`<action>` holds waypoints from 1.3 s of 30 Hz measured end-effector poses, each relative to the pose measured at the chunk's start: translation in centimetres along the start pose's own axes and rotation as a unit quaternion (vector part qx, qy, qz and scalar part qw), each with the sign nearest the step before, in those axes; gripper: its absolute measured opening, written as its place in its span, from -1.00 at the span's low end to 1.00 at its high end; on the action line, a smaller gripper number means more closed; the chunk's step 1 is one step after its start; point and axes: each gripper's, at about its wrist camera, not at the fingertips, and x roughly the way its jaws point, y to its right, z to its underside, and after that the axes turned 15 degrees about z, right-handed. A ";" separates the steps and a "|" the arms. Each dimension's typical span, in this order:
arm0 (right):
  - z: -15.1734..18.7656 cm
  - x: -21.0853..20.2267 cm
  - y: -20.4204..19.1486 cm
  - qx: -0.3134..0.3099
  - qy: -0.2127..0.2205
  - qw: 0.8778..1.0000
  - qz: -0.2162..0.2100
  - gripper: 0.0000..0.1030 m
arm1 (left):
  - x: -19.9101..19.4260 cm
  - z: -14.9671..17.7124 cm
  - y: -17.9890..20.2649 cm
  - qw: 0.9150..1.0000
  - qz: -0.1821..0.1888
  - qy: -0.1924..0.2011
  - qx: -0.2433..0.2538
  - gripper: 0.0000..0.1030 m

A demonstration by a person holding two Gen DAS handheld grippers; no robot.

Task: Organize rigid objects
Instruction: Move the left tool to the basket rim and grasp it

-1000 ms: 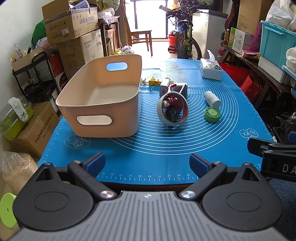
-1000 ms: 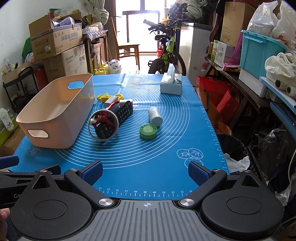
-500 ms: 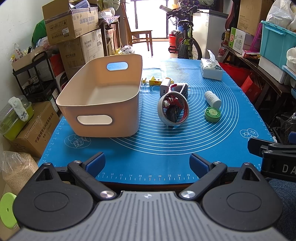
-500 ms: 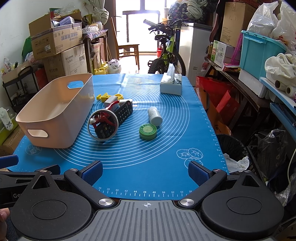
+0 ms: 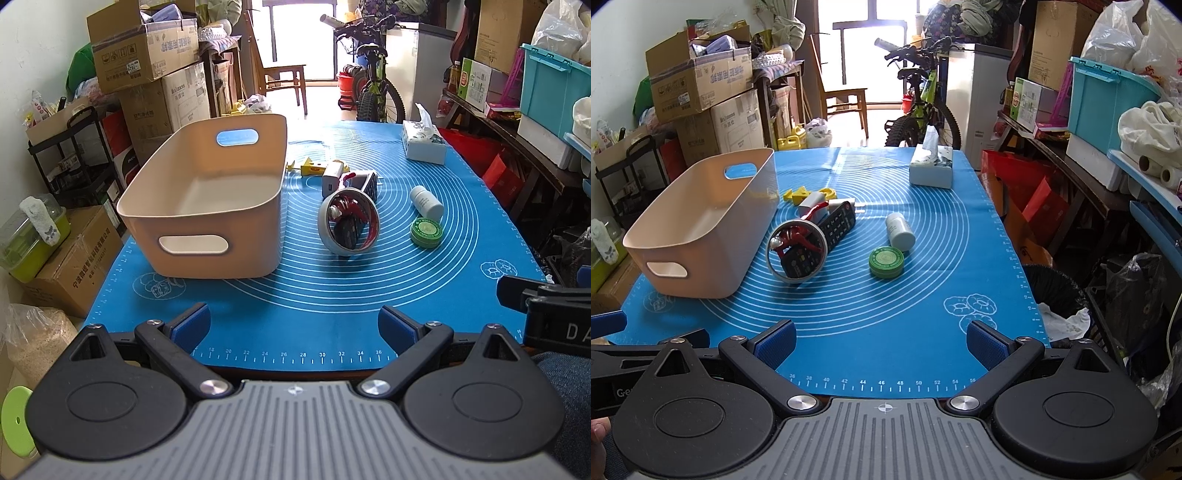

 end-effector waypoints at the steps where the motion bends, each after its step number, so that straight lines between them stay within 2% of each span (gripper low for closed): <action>1: 0.0 0.0 0.0 -0.001 0.000 1.000 0.000 0.91 | -0.1 -0.1 0.0 1.000 -0.003 0.000 -0.001 0.87; 7: -0.7 -0.2 0.1 0.003 -0.005 1.000 -0.002 0.91 | -0.5 -0.9 -0.2 1.000 -0.008 0.009 0.008 0.87; 11: -1.8 0.0 0.0 0.001 0.014 1.000 0.004 0.93 | -0.7 -2.4 -0.5 0.999 -0.017 0.023 0.019 0.87; 15: -3.4 1.0 -0.2 0.003 0.019 1.000 0.005 0.93 | -0.6 -4.6 -1.6 0.998 -0.032 0.039 0.028 0.87; 26: -9.3 6.1 -1.9 0.035 0.017 0.999 0.007 0.94 | 1.4 -12.7 -8.1 0.994 -0.065 0.090 -0.012 0.87; 29: -10.9 8.3 -2.7 0.045 0.013 0.999 0.013 0.94 | 2.9 -14.2 -10.2 0.994 -0.067 0.082 -0.012 0.87; 34: -12.6 12.5 -4.5 0.039 -0.014 0.999 0.013 0.94 | 6.3 -15.2 -14.2 0.997 -0.073 0.034 -0.017 0.87; 39: -12.1 15.8 -6.9 0.002 -0.048 0.999 0.005 0.94 | 8.9 -15.0 -18.1 0.996 -0.081 -0.001 -0.026 0.85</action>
